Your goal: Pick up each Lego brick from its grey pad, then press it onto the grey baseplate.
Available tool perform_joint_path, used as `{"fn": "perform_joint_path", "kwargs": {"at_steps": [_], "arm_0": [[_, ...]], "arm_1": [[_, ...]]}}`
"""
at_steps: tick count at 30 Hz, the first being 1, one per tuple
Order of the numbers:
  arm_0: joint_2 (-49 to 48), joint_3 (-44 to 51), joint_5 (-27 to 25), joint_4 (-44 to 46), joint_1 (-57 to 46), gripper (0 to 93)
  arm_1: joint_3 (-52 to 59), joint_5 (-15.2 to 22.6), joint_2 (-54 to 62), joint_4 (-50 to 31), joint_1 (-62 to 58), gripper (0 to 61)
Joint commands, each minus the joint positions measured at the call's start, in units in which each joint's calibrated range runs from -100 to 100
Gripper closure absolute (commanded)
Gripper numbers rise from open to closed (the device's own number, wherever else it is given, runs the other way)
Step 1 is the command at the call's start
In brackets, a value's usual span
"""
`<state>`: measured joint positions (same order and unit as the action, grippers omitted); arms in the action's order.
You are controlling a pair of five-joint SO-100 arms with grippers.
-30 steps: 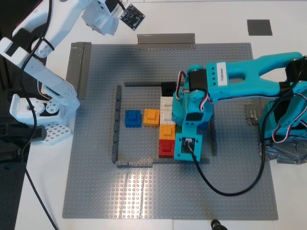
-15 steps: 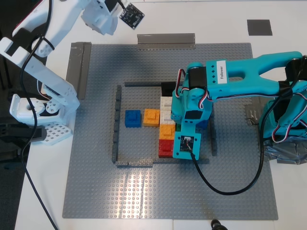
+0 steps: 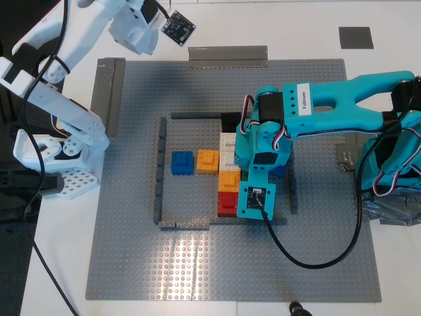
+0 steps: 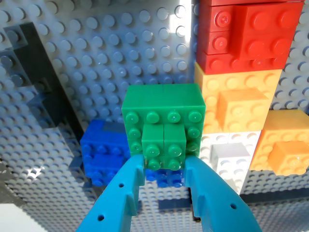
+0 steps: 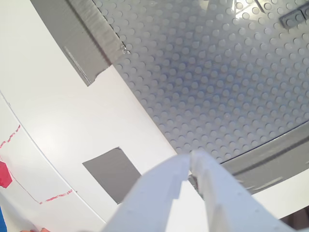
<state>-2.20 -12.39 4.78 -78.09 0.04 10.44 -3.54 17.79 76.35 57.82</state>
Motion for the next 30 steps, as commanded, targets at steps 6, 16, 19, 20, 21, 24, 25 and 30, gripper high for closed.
{"fn": "perform_joint_path", "kwargs": {"at_steps": [6, 16, 19, 20, 21, 24, 25, 30], "arm_0": [[-0.2, 2.1, 0.1, 0.4, 0.9, 92.7], [3.6, 2.9, 0.2, 0.5, 1.3, 92.7], [3.8, 2.7, 0.2, 1.4, 1.0, 92.7], [3.8, 2.8, 0.2, 1.6, 0.9, 92.7], [3.8, 2.9, 0.2, 1.6, 0.9, 92.7], [3.8, 2.9, 0.2, 1.6, 1.1, 92.7], [3.8, 2.9, 0.2, 1.6, 1.1, 92.7], [3.8, 2.9, 0.2, 1.5, 1.0, 92.7]], "arm_1": [[-4.1, 0.3, 3.6, 1.7, -0.8, 61.2], [-3.9, 1.1, 4.0, 0.5, -1.3, 61.2], [-3.9, 1.1, 4.0, 0.7, -1.6, 61.2], [-4.0, 1.1, 4.0, 0.7, -1.6, 61.2], [-4.1, 1.0, 4.0, 0.8, -1.6, 61.3], [-4.8, 1.0, 3.8, 1.2, -1.6, 61.3], [-4.8, 0.9, 3.7, 1.2, -1.6, 61.3], [-5.0, 0.8, 3.6, 1.0, -1.4, 61.3]]}}
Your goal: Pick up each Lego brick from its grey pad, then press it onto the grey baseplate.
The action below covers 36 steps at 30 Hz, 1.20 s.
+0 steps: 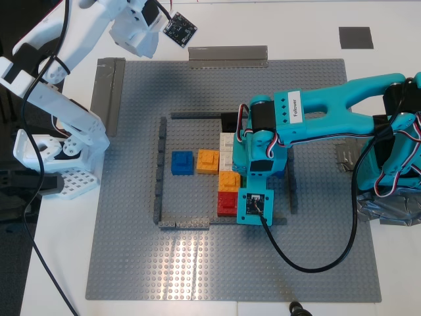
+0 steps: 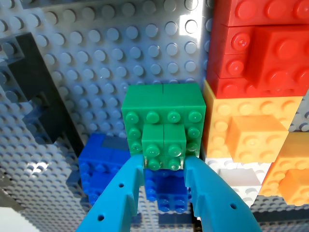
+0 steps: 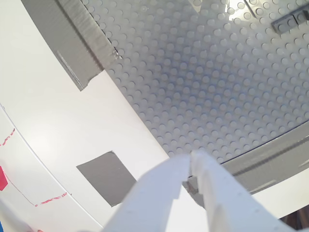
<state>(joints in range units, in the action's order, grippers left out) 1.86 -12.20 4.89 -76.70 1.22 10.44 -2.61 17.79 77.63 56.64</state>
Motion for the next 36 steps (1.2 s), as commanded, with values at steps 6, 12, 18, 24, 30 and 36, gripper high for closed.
{"fn": "perform_joint_path", "kwargs": {"at_steps": [6, 12, 18, 24, 30, 36], "arm_0": [[-0.2, 2.7, 0.1, 0.0, -0.2, 92.7], [-0.2, 2.7, 0.1, 0.0, -0.2, 92.7], [-0.2, 2.7, 0.1, 0.1, -0.2, 91.5], [-0.3, 3.4, 0.1, 0.0, -0.2, 90.1], [-0.4, 6.4, 0.1, -0.5, -1.8, 86.5], [-0.5, 7.1, 0.1, -0.6, -2.2, 84.8]], "arm_1": [[-5.2, -0.6, 3.5, -0.3, 0.1, 61.3], [-6.2, -0.7, 3.1, -0.1, 0.2, 61.3], [-13.1, -0.9, -1.2, 4.2, -0.3, 61.3], [-17.4, -0.4, -4.0, 6.3, -1.3, 61.3], [-19.1, 0.0, -4.3, 8.5, -2.5, 61.3], [-18.7, 0.3, -3.6, 8.9, -2.8, 61.3]]}}
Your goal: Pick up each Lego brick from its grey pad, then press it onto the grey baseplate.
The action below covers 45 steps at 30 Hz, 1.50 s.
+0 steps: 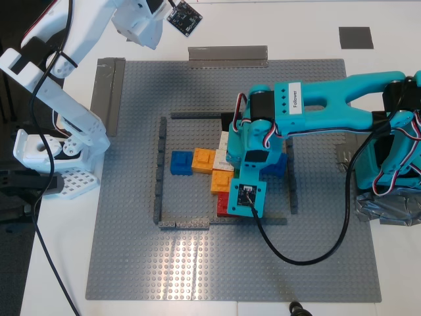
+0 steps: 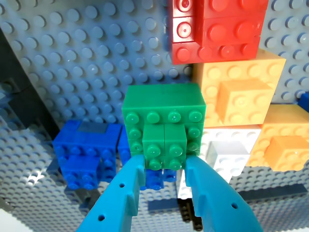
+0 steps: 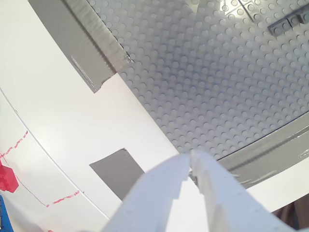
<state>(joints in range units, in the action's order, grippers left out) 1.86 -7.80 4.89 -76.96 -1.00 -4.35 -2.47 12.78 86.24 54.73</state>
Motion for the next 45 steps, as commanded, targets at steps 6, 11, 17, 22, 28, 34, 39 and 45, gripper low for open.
{"fn": "perform_joint_path", "kwargs": {"at_steps": [6, 11, 17, 22, 28, 34, 39, 45], "arm_0": [[-0.5, 2.0, 0.1, -1.8, 0.6, 85.5], [-0.5, 2.0, 0.1, -2.3, 1.0, 84.9], [-0.5, 2.5, 0.1, -2.6, 1.1, 84.8], [-0.5, 2.5, 0.1, -2.6, 1.1, 84.7], [-0.5, 2.5, 0.1, -2.9, 1.1, 83.0], [-0.5, 2.9, 2.2, -5.7, 1.1, 66.0], [-0.5, 3.2, 2.3, -6.4, 1.1, 64.5], [-3.7, 18.6, 2.3, -14.6, 0.6, 64.5]], "arm_1": [[-3.8, 0.1, 1.8, 0.3, -0.7, 61.3], [-3.4, 0.0, 2.2, 0.3, -0.6, 61.3], [-2.6, 0.0, 3.0, -0.2, -0.7, 61.3], [-2.5, 0.1, 3.1, -0.6, -1.0, 61.3], [-2.5, 0.1, 3.3, -0.5, -1.2, 61.3], [-1.8, 0.1, 3.8, -0.6, -0.9, 61.3], [-1.2, 0.0, 4.2, -0.6, -0.9, 61.3], [-0.1, 0.0, 5.2, -1.1, -0.9, 61.3]]}}
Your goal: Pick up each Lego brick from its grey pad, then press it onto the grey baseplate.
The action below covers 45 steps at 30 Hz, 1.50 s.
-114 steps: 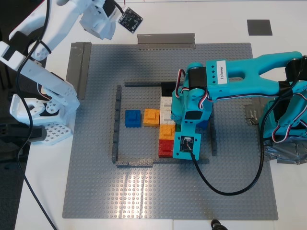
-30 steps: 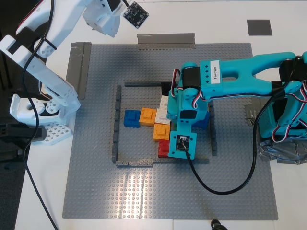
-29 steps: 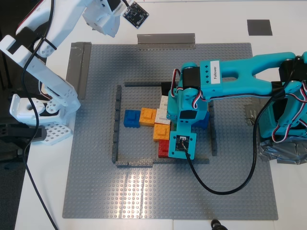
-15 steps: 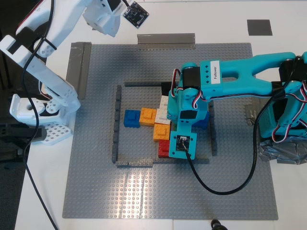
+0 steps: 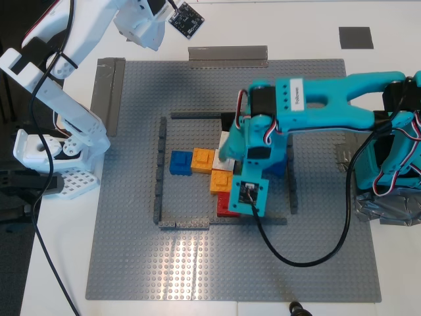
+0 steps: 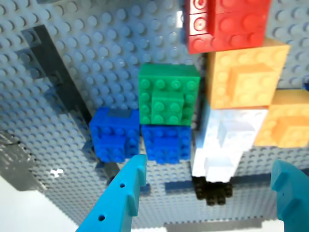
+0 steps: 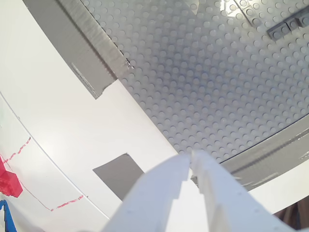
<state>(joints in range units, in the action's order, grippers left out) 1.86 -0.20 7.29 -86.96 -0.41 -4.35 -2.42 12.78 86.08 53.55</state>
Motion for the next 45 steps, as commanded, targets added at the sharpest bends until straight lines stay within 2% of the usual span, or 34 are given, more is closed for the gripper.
{"fn": "perform_joint_path", "kwargs": {"at_steps": [1, 7, 9, 12, 13, 19, 28, 38, 45], "arm_0": [[-4.7, 14.4, -0.3, -6.1, -0.1, 64.5], [-9.3, 29.1, -0.5, -12.4, -4.9, 66.3], [-10.3, 30.6, -0.5, -12.4, -8.4, 73.4], [-10.8, 30.8, -2.3, -11.7, -15.2, 91.1], [-10.8, 30.8, -3.3, -11.7, -17.7, 92.7], [-11.0, 31.5, -4.9, -11.3, -32.9, 92.7], [-10.9, 38.4, -5.0, -10.7, -51.9, 92.7], [-10.2, 33.3, -5.0, -10.5, -69.6, 92.7], [-10.1, 29.0, -7.0, -10.5, -76.3, 92.7]], "arm_1": [[0.0, 0.0, 5.2, -1.0, 0.2, 61.3], [0.1, 0.2, 5.5, -1.0, 0.0, 61.3], [0.1, 0.3, 5.5, -0.9, -0.1, 61.3], [0.2, 0.5, 5.6, -0.6, -0.3, 61.3], [0.4, 0.5, 5.8, -0.6, -0.3, 61.3], [3.0, 0.7, 7.0, -1.9, -0.6, 61.3], [4.3, 0.9, 6.8, -3.7, -0.8, 61.3], [2.9, 1.0, 4.6, -2.7, -0.7, 61.3], [3.1, 0.5, 4.5, -3.4, 0.4, 61.3]]}}
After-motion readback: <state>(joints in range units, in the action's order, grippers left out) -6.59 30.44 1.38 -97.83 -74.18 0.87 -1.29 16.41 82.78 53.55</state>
